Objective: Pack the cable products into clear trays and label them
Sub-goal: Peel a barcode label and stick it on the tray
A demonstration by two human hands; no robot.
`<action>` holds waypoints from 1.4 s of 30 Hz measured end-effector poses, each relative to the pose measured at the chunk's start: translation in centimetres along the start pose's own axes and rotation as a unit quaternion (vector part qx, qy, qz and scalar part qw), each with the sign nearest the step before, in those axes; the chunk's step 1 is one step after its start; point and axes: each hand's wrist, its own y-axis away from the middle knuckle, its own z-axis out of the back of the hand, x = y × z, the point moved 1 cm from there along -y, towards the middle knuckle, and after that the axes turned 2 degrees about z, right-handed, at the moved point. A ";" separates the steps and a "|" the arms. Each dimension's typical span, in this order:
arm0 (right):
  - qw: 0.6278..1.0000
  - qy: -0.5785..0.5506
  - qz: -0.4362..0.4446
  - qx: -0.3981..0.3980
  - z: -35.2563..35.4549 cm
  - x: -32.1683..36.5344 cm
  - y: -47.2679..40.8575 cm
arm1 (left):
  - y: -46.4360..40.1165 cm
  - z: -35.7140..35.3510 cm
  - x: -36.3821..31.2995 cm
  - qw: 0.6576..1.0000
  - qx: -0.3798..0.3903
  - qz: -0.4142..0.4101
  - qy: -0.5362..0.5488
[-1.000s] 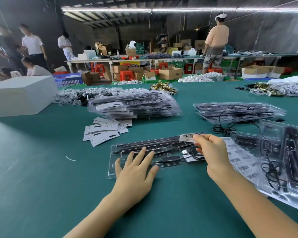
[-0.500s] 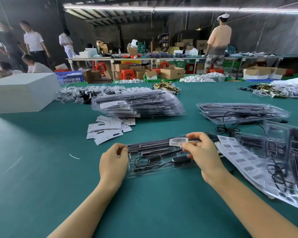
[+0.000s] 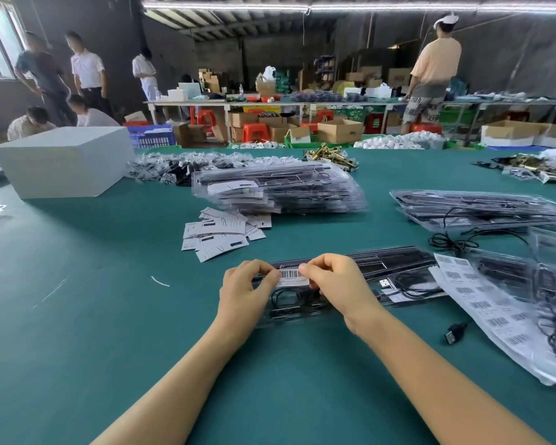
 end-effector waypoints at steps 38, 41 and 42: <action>0.917 0.325 0.232 -0.023 0.0 -2.5 0.1 | 0.2 -1.5 0.4 0.974 0.012 -0.032 -0.224; 0.913 0.332 0.237 -0.022 -0.1 -2.5 0.2 | 0.3 -1.4 0.2 0.976 0.009 -0.038 -0.215; 0.910 0.336 0.241 -0.024 -0.1 -2.5 0.3 | 0.4 -1.4 0.2 0.976 0.009 -0.038 -0.214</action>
